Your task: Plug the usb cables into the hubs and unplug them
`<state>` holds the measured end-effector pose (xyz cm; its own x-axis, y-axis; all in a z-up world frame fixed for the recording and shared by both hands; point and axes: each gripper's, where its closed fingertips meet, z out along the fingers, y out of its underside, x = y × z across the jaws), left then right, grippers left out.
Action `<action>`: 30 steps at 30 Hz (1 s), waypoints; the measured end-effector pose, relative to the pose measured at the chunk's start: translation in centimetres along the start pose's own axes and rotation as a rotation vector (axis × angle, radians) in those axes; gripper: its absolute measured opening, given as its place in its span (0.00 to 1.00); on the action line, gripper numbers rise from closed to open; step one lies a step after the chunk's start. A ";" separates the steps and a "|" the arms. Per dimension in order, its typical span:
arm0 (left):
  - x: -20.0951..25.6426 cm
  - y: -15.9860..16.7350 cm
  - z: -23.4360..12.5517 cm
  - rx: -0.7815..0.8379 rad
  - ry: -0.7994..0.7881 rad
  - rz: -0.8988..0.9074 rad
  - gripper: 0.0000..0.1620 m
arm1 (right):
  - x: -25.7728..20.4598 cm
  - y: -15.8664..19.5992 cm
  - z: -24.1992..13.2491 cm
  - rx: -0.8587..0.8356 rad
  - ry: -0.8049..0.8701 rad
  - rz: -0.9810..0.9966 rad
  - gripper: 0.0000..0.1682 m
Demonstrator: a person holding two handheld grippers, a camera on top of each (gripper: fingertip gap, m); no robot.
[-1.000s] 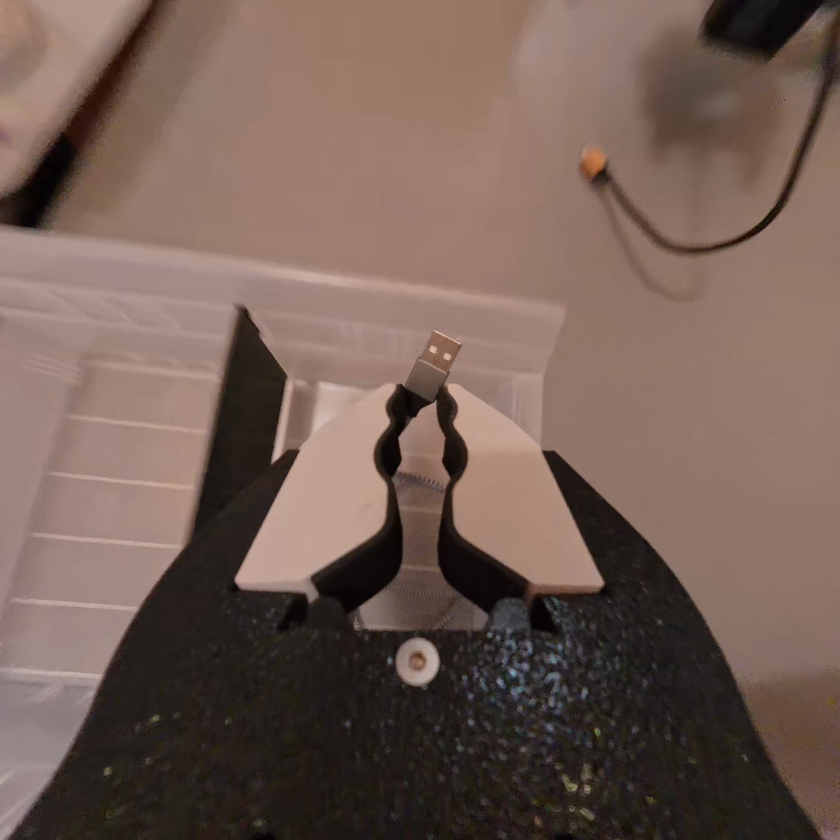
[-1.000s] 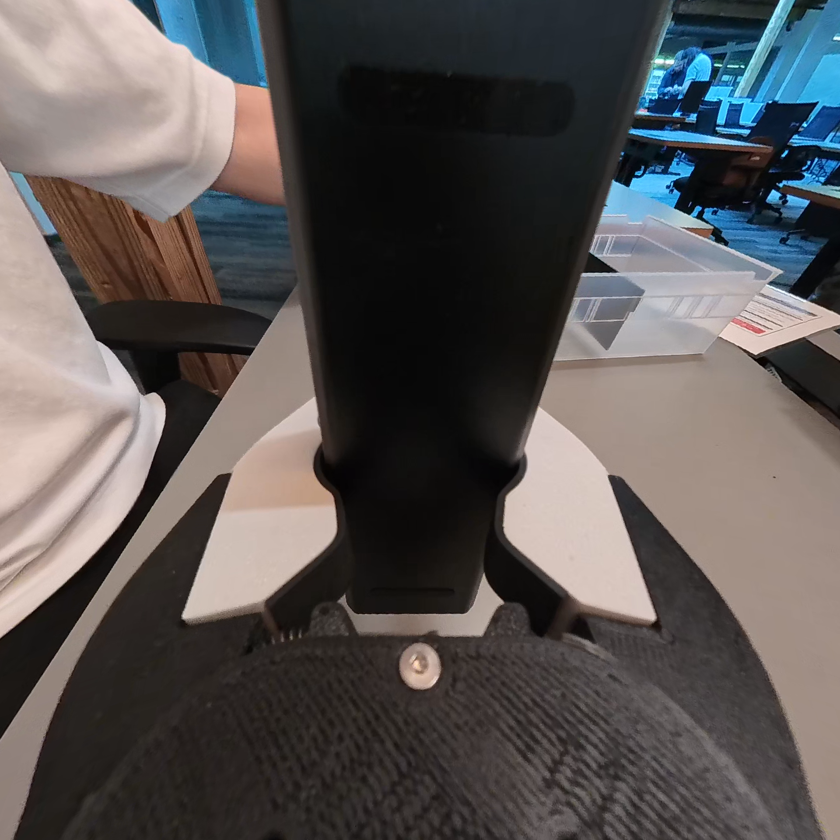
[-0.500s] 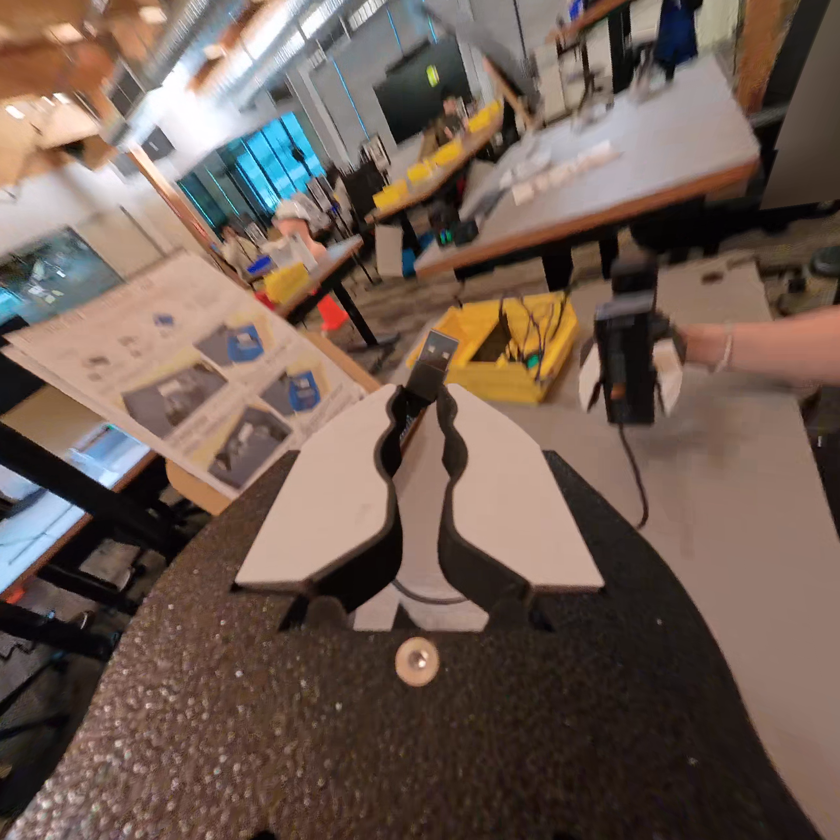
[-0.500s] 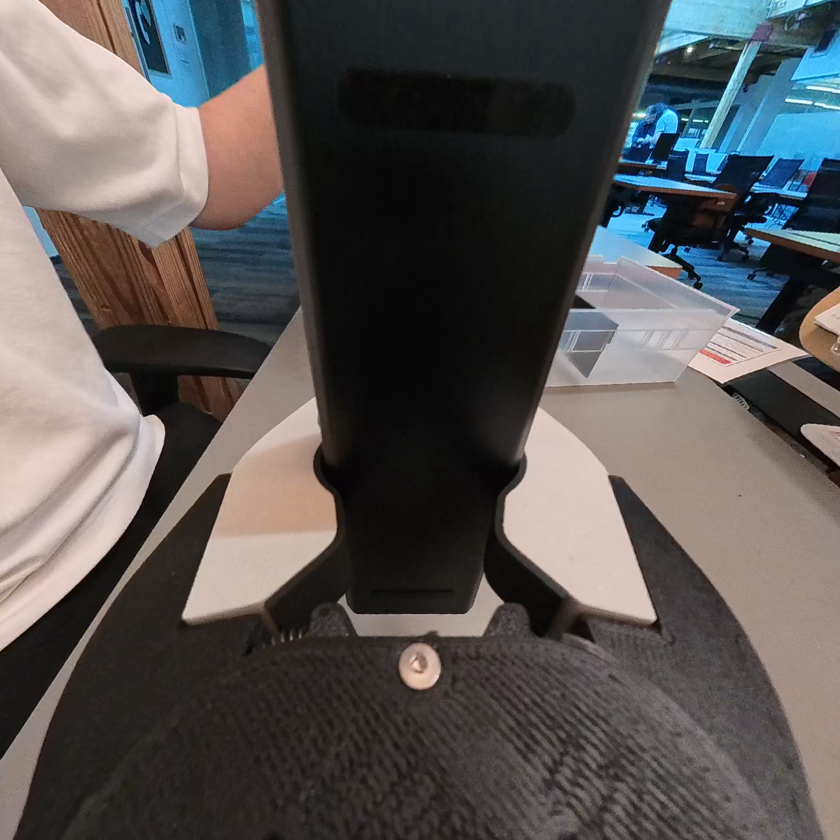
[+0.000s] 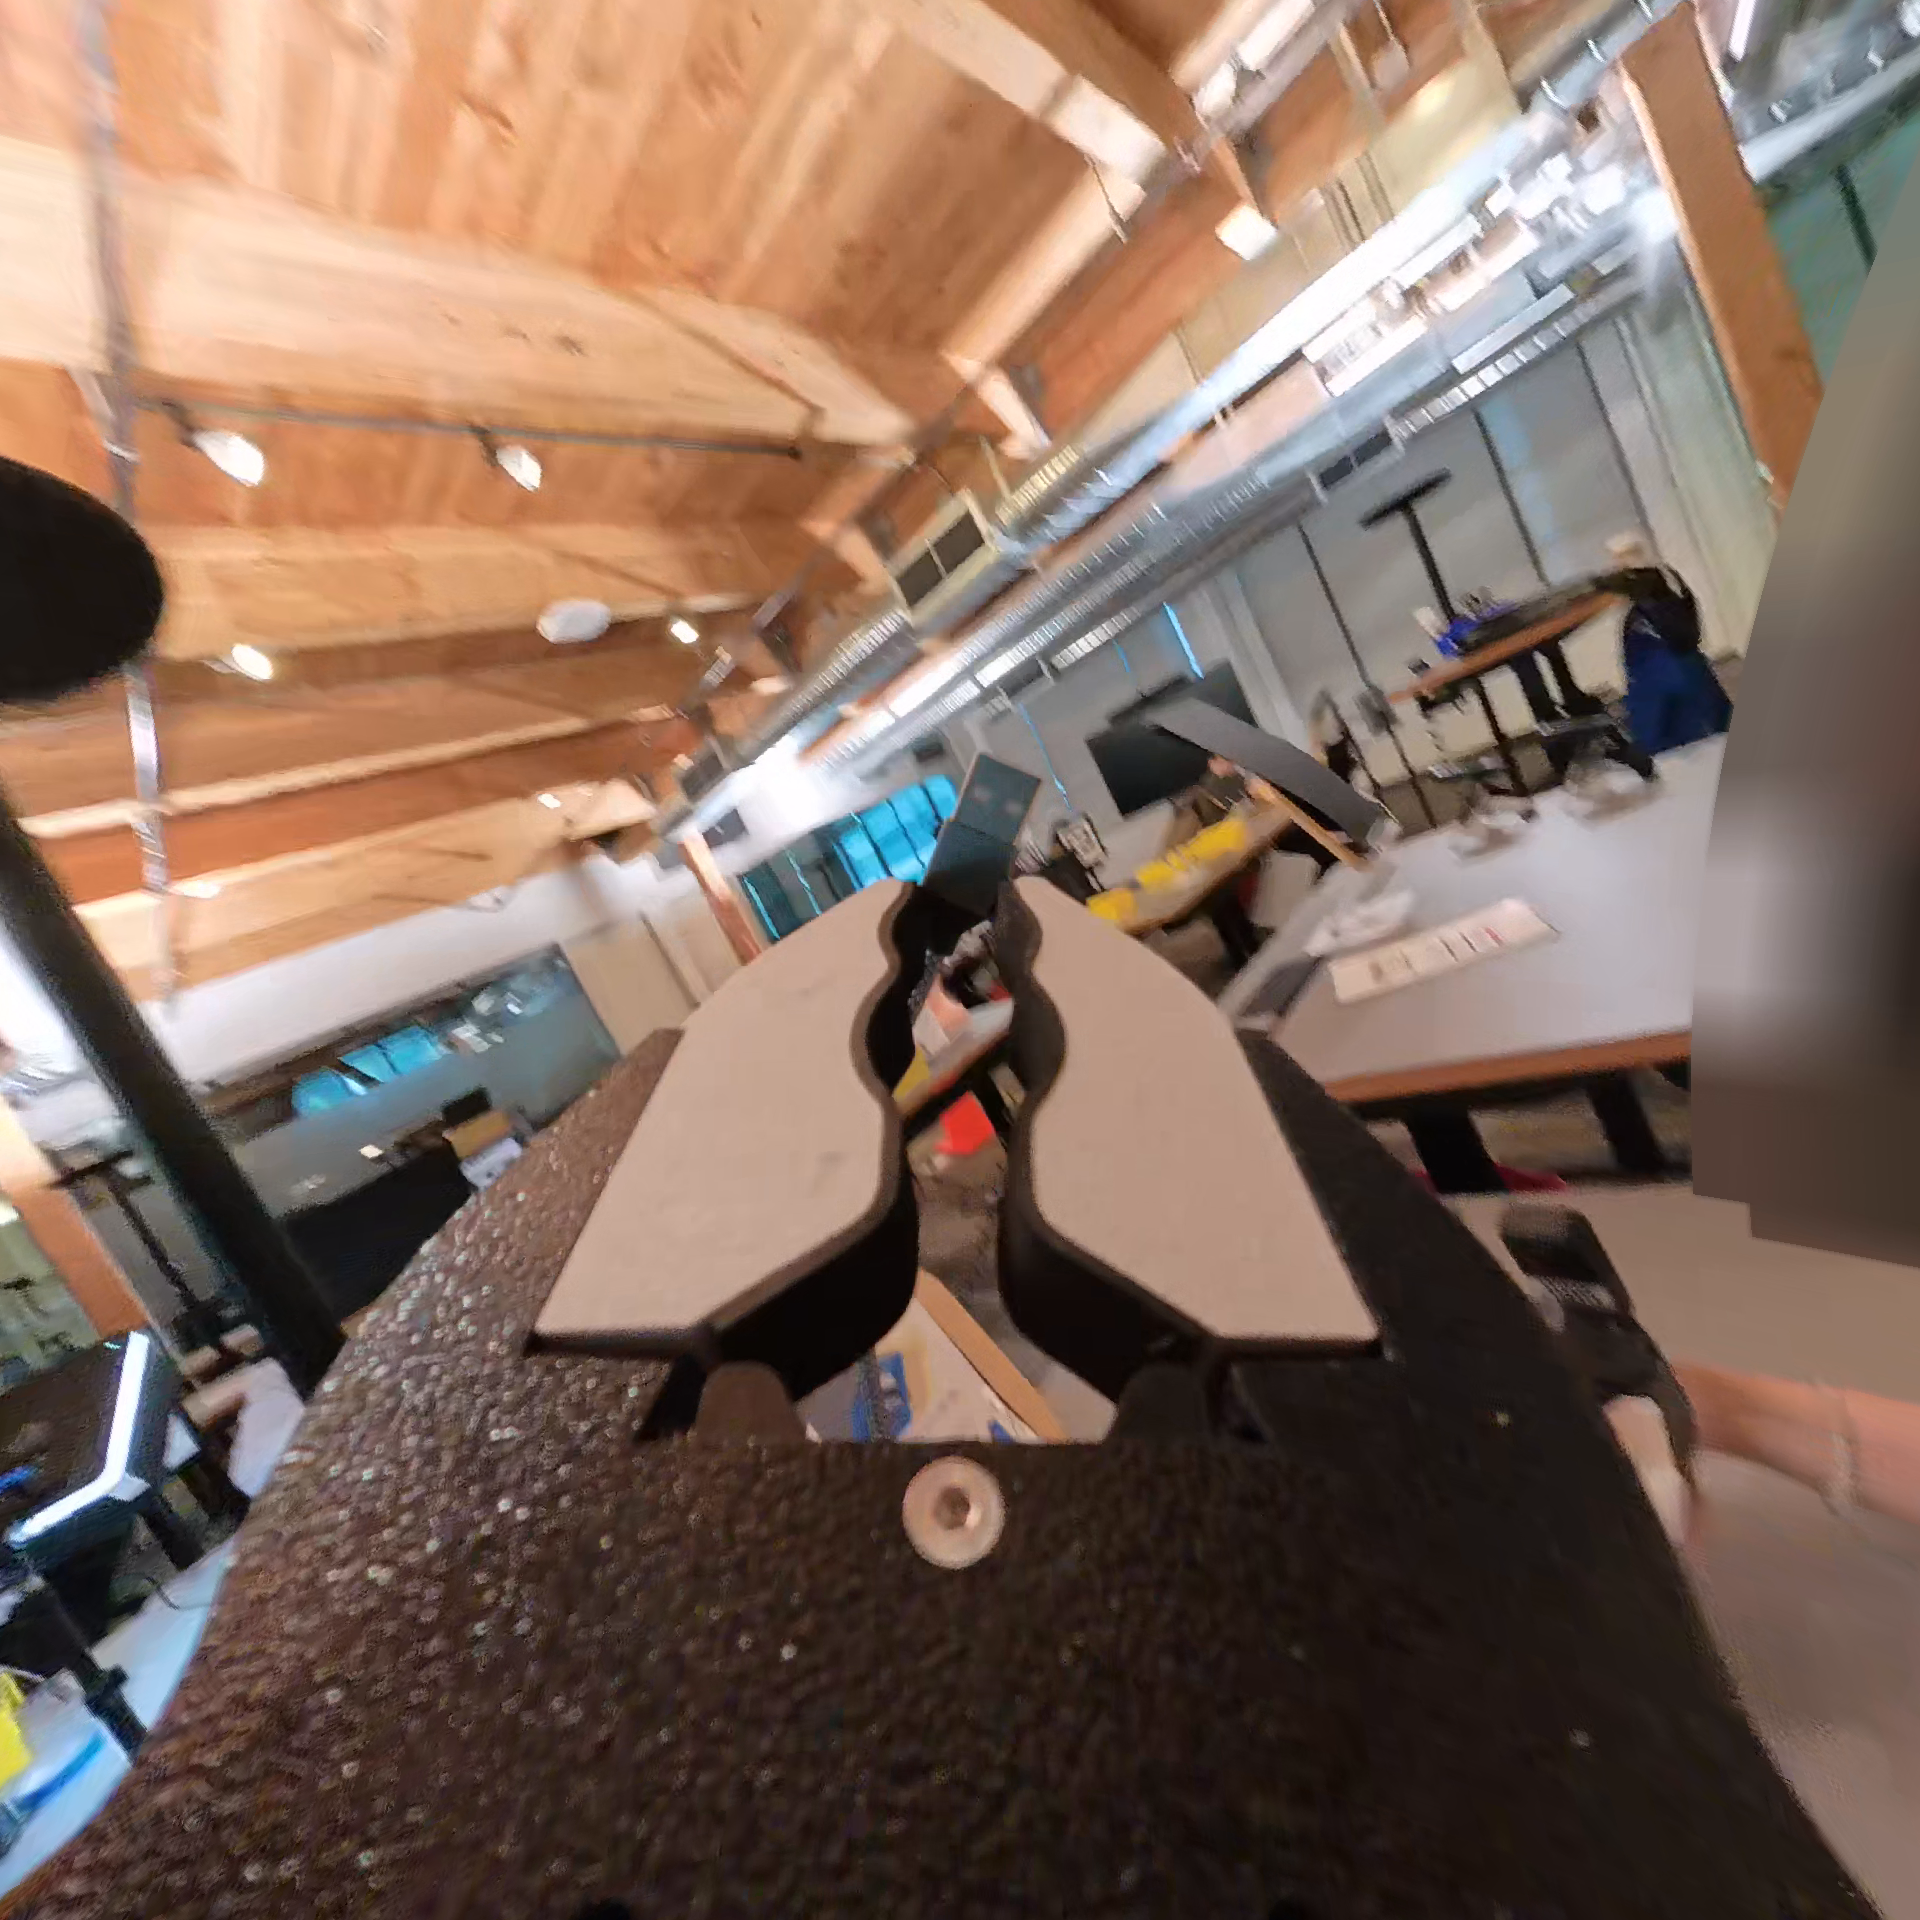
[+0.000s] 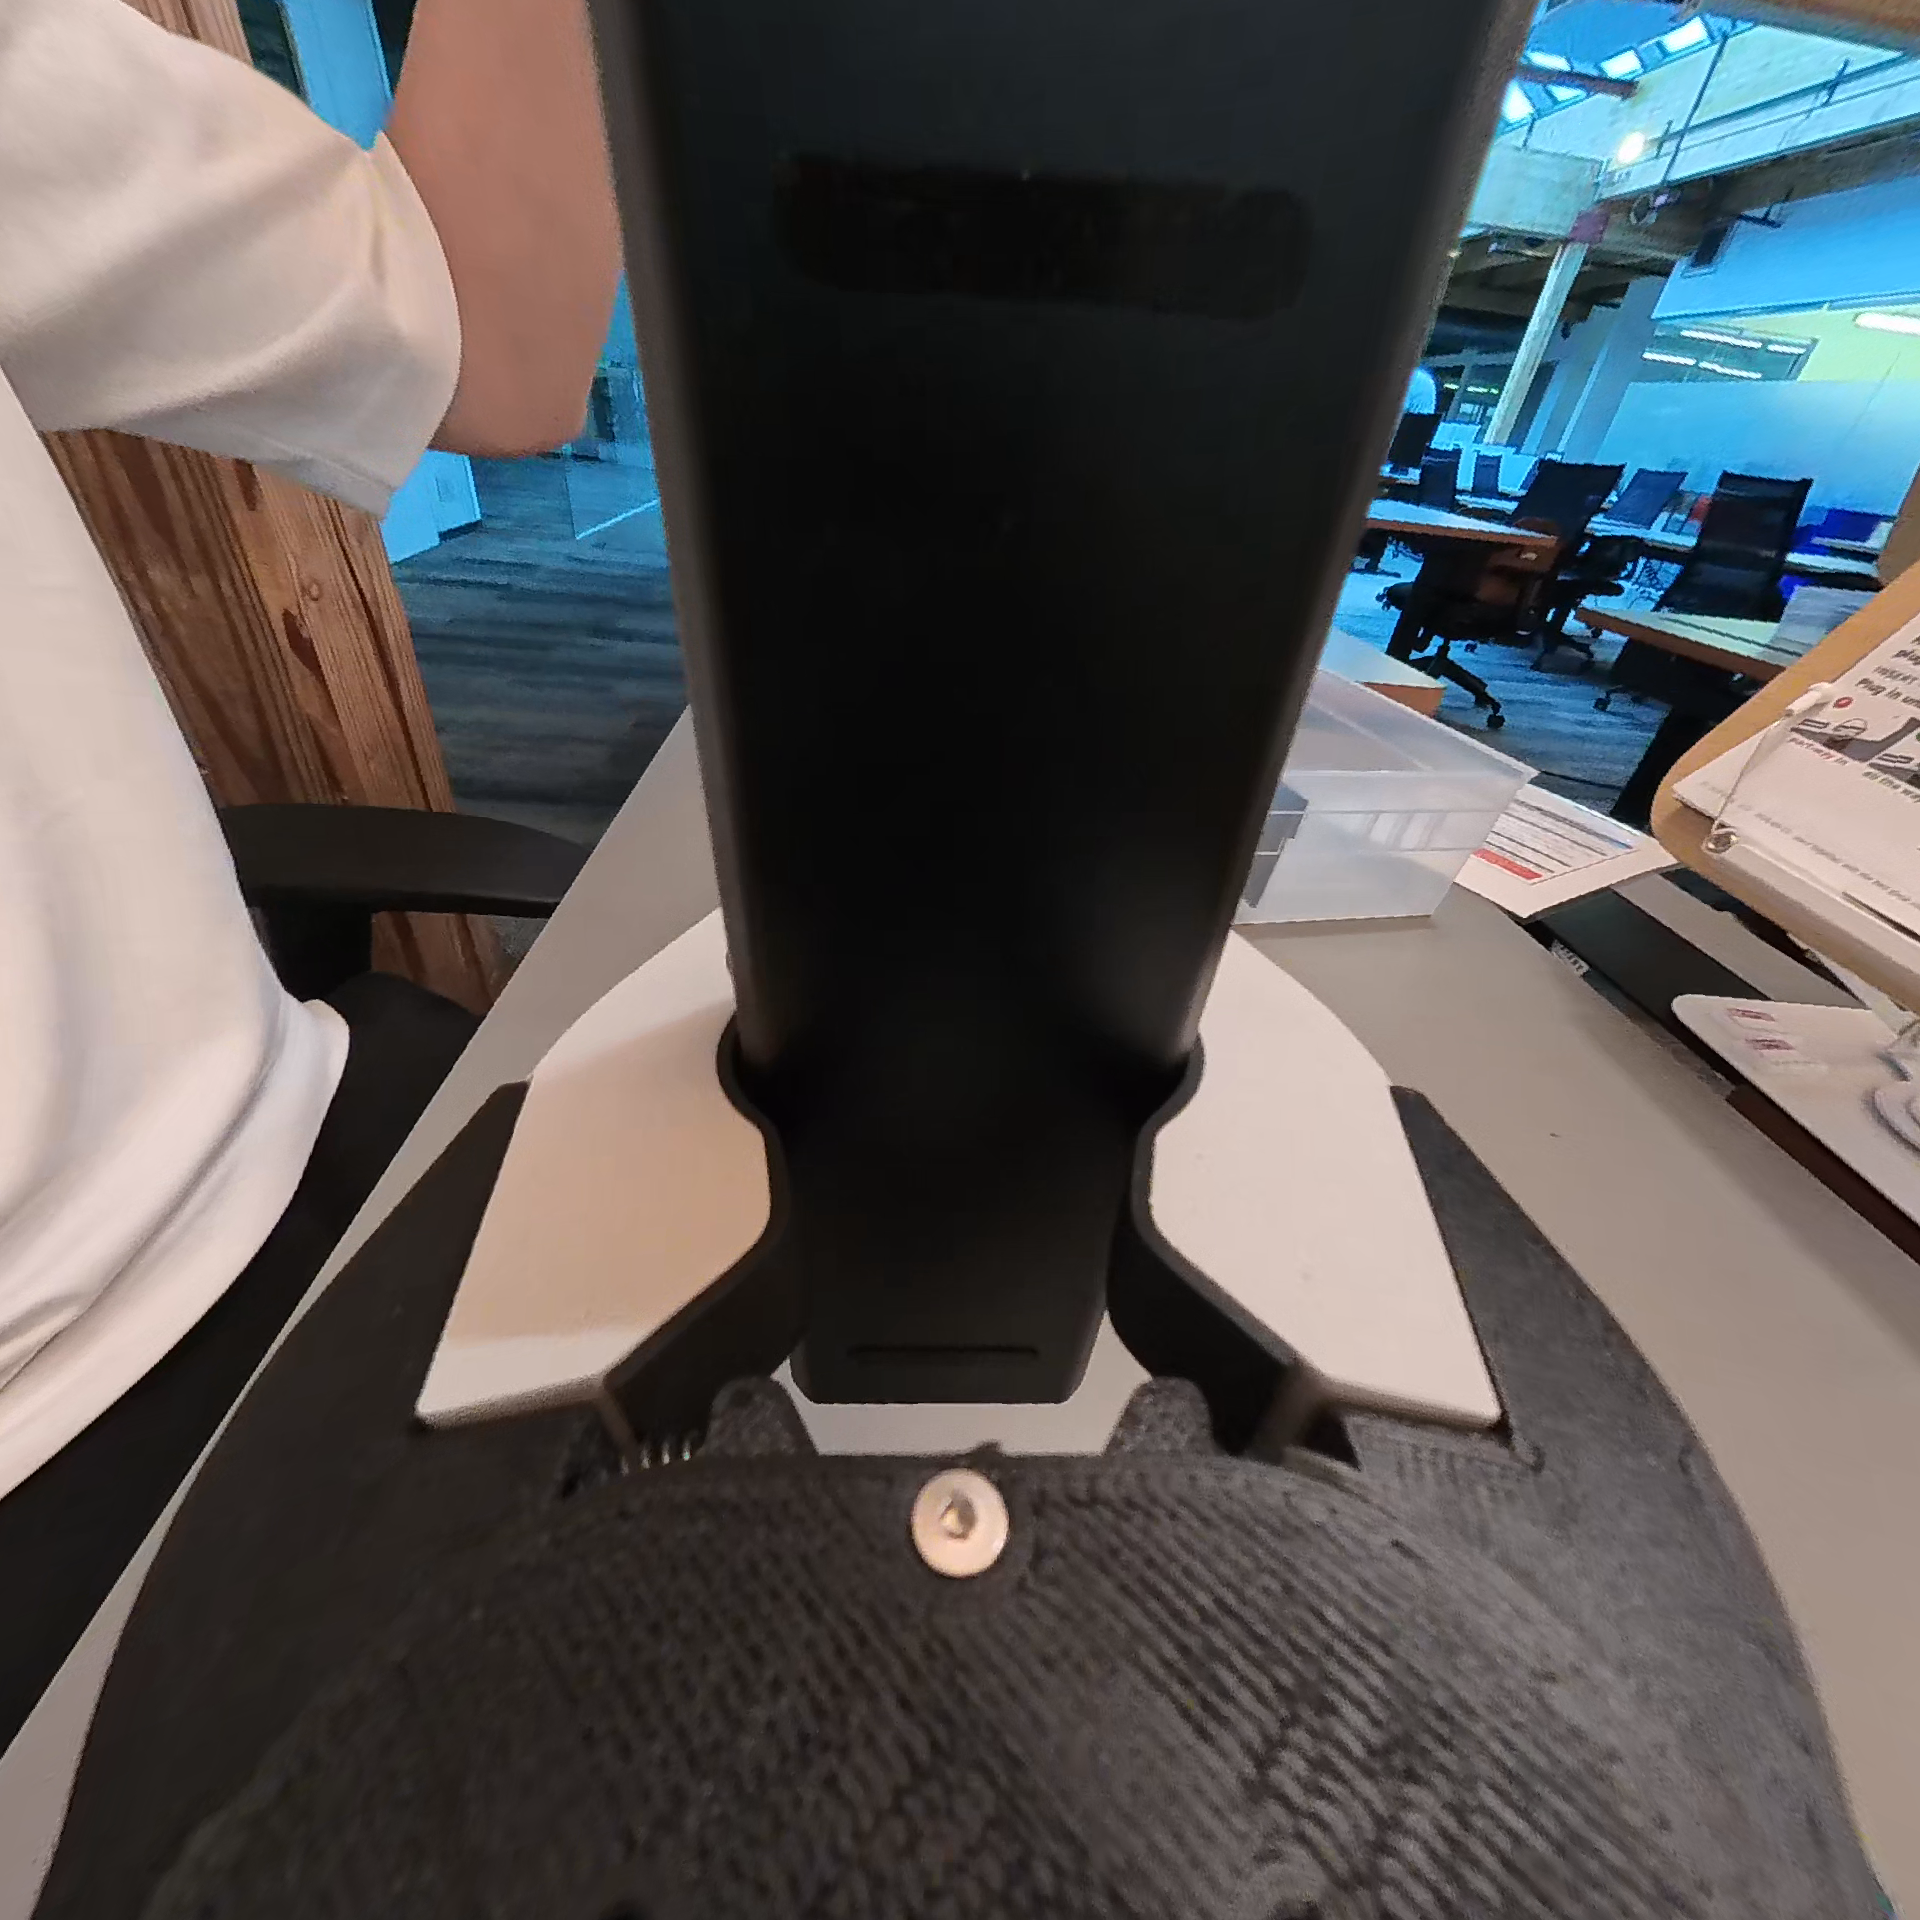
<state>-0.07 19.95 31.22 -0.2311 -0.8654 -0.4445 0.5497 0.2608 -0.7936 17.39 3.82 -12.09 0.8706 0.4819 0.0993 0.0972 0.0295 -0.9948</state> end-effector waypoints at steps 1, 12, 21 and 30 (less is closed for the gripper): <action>0.4 1.0 0.5 -0.038 0.028 -0.010 0.08 | 0.0 0.0 -0.1 0.004 0.001 0.001 0.43; 9.5 26.9 1.6 -0.782 0.274 0.040 0.08 | 1.0 -0.3 -1.1 0.107 0.001 0.080 0.44; 20.7 41.4 2.2 -1.168 0.545 0.044 0.08 | 3.0 1.9 -1.0 0.045 0.109 0.080 0.43; 5.0 27.4 14.0 -0.740 0.099 0.249 0.08 | 5.0 1.4 -3.0 0.049 0.237 0.077 0.43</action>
<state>25.06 16.80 13.11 -0.2614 -0.7110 -0.6528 -0.0744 0.6891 -0.7208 23.34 3.69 -12.92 0.9638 0.2658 0.0196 0.0076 0.0459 -0.9989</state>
